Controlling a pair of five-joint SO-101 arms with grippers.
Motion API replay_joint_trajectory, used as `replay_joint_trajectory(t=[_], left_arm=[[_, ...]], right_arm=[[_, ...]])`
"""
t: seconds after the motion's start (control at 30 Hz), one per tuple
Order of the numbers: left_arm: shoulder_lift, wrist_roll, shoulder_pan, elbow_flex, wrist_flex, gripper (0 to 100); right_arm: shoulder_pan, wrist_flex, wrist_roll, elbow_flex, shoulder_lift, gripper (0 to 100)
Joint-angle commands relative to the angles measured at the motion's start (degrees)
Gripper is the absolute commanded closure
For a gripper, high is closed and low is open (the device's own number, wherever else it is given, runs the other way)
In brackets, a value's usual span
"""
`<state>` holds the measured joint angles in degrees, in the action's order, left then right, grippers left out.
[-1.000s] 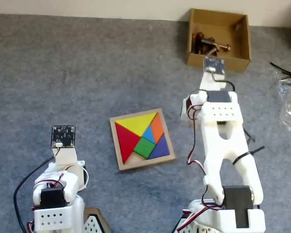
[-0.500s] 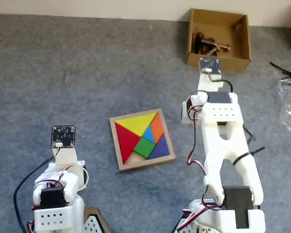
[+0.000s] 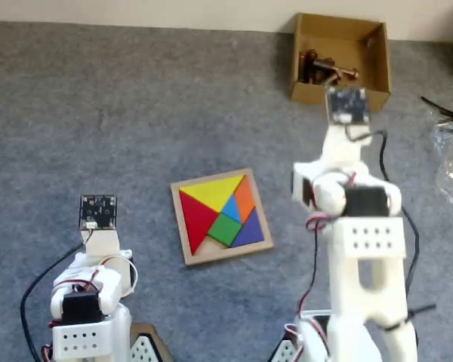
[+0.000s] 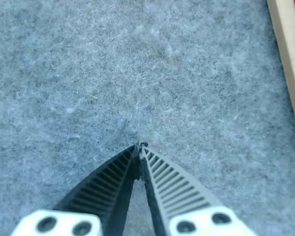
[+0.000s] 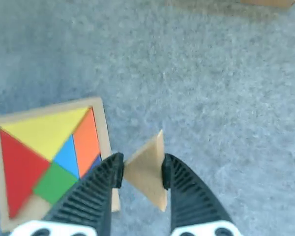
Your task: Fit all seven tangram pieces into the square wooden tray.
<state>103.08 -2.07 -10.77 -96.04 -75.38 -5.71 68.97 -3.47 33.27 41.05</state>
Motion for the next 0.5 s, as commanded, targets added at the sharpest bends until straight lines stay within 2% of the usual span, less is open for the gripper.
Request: replay_joint_trajectory(t=[0.0,0.47], left_arm=[[-0.40,-0.09,-0.48,-1.19,-0.44,100],[-0.40,-0.09,-0.48,-1.19,-0.44,100]], right_arm=[[0.57,0.13,-2.55,3.12,7.08,99.3],[0.57,-5.85,-2.64,23.16,20.62,99.3]])
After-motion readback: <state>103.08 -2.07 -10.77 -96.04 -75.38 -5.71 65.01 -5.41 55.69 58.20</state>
